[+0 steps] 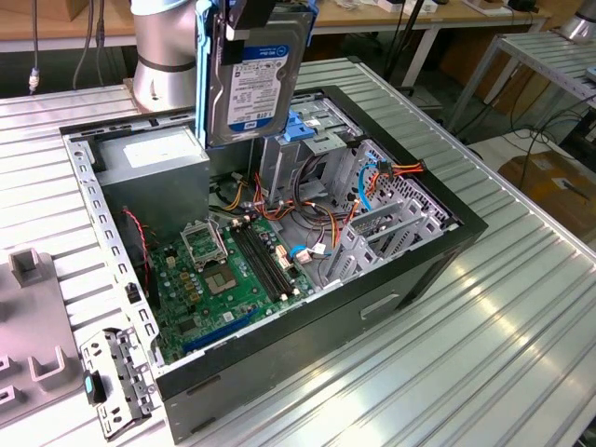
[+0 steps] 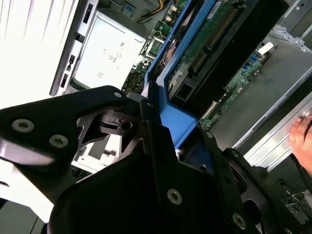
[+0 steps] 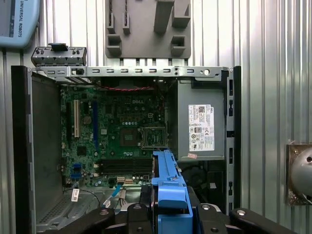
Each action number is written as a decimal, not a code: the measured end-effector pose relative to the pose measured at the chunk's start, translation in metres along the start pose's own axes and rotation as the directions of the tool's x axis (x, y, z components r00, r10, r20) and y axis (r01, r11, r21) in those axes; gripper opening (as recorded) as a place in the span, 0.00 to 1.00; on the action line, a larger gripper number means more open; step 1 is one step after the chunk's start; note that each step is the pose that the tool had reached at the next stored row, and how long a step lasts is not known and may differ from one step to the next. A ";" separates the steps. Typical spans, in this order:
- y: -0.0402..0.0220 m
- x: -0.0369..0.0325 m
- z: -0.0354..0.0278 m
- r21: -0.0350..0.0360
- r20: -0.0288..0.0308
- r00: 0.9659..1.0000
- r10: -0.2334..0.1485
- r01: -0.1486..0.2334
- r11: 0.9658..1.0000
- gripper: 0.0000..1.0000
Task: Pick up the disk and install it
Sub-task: 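Insert the disk into the insertion slot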
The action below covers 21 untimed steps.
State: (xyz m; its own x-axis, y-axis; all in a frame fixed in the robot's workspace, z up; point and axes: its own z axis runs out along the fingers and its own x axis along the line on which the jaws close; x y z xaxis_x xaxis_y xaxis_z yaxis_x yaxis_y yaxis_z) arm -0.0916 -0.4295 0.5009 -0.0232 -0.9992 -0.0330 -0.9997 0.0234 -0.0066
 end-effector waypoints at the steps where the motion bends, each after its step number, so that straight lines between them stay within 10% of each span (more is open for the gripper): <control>1: 0.0000 0.0005 -0.0001 0.000 0.000 1.000 0.000 0.000 1.000 0.37; 21: -0.0003 0.0101 -0.0004 0.000 0.000 1.000 0.000 0.000 1.000 0.37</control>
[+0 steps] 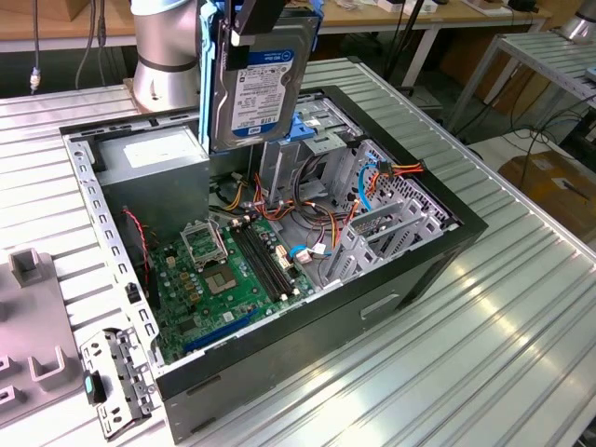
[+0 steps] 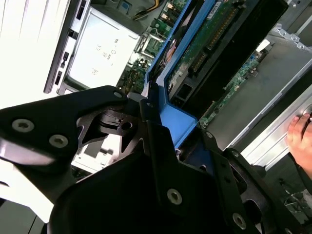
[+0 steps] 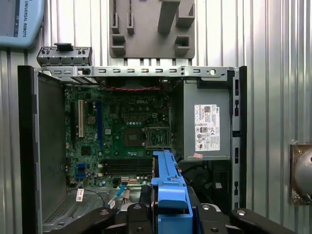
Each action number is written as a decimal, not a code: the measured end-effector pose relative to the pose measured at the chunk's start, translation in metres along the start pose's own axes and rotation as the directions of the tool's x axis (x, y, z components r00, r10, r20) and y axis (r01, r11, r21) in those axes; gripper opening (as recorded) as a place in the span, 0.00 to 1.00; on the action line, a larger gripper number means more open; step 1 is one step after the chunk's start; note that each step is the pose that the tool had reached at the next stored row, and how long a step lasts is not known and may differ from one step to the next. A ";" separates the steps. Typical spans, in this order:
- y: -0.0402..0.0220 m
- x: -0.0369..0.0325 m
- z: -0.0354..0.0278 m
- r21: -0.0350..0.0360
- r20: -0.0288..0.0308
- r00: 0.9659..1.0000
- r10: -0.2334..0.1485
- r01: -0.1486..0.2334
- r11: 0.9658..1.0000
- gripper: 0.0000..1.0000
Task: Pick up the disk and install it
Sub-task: 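Insert the disk into the insertion slot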
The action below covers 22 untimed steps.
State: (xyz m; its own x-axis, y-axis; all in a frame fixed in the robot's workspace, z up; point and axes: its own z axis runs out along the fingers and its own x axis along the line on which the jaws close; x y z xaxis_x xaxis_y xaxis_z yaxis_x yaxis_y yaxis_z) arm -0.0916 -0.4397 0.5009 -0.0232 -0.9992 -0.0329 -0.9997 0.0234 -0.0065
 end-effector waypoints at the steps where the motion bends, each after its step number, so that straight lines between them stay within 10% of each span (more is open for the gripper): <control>1: 0.0000 0.0010 0.0000 0.000 0.000 1.000 0.000 0.000 1.000 0.37; 22: -0.0009 0.0393 -0.0013 0.000 0.000 1.000 0.000 0.000 1.000 0.37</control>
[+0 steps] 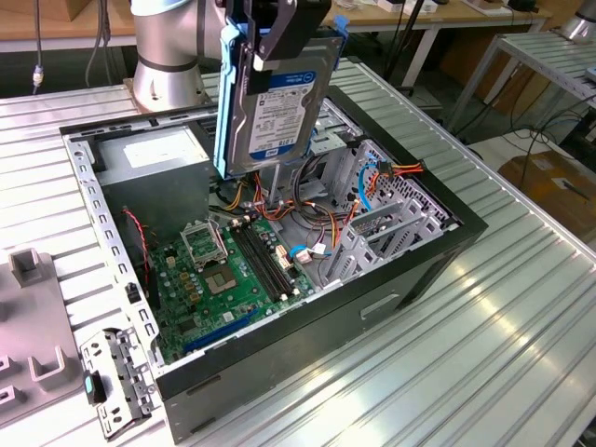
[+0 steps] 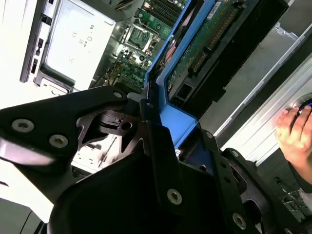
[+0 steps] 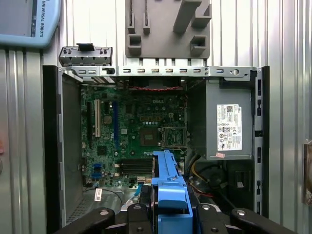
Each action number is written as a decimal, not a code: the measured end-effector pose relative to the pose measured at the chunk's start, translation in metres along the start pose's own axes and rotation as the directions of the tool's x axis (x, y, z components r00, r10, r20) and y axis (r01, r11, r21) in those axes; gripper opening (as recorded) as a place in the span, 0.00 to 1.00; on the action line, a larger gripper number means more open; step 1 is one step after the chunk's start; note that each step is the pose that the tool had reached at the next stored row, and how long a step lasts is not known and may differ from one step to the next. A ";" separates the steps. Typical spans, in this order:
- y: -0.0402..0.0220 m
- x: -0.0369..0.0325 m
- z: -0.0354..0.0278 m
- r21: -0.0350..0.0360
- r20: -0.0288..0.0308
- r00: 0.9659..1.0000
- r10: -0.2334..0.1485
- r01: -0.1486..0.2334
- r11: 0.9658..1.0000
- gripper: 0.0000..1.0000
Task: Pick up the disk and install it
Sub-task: 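Insert the disk into the insertion slot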
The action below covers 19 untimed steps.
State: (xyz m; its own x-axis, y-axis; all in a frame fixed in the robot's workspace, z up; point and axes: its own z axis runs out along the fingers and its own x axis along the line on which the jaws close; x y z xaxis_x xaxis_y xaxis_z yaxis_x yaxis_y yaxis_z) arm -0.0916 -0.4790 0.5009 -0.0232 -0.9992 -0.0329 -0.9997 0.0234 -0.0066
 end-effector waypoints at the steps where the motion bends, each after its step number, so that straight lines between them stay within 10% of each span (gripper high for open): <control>1: -0.0001 0.0018 0.0000 0.000 0.000 1.000 0.000 0.000 1.000 0.37; 13: -0.0249 0.0051 0.0002 0.000 0.000 1.000 0.002 -0.002 1.000 0.37; 19: -0.0263 0.0213 -0.0001 0.000 0.000 1.000 0.002 -0.002 1.000 0.37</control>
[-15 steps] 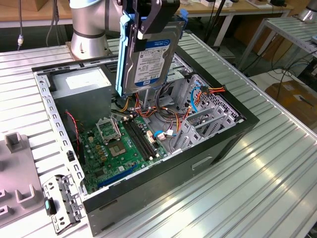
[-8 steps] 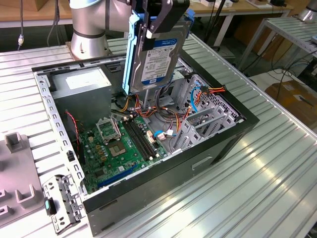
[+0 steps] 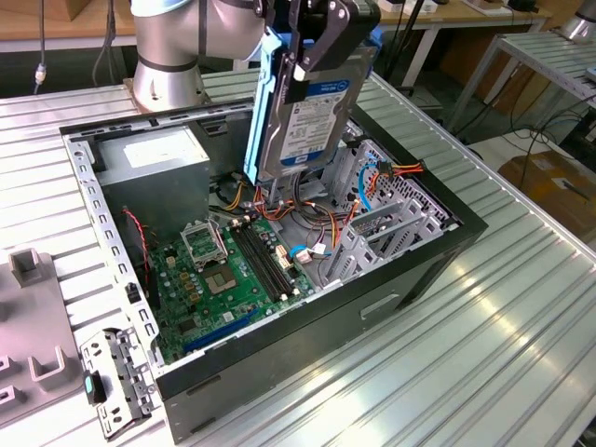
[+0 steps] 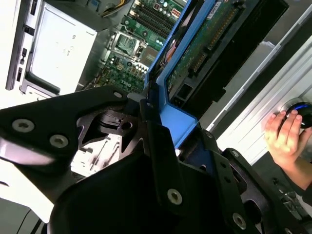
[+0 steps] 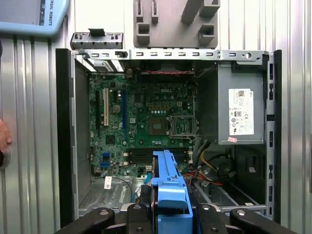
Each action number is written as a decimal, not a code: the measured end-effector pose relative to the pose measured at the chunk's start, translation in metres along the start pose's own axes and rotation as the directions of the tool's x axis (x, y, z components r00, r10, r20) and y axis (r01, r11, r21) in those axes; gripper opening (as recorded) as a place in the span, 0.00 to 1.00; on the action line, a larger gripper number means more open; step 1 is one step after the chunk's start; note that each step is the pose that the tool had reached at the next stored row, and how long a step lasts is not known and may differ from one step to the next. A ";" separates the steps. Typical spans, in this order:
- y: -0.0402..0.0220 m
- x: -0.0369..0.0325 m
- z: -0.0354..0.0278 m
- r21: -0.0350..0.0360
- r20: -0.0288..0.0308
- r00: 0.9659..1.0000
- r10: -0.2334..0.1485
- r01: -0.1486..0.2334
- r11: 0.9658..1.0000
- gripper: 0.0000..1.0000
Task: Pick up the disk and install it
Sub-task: 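Insert the disk into the insertion slot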
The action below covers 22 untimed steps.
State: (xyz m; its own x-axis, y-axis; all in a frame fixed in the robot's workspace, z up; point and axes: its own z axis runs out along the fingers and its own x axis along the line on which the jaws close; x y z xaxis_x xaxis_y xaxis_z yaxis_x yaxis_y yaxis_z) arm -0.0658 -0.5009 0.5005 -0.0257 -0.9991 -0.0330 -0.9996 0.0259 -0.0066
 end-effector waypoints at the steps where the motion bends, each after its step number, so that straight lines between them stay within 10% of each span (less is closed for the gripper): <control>1: -0.0002 0.0039 -0.0001 0.000 0.000 1.000 0.000 0.000 1.000 0.37; 13: -0.0209 0.0206 -0.0005 0.000 0.000 1.000 0.000 0.000 1.000 0.37; 22: -0.0250 0.0357 -0.0009 0.000 0.000 1.000 0.000 0.000 1.000 0.37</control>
State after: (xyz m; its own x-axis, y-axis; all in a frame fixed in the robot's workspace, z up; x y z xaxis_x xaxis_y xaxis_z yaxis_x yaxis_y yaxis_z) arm -0.0417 -0.5372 0.5004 -0.0257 -0.9991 -0.0327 -0.9996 0.0259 -0.0064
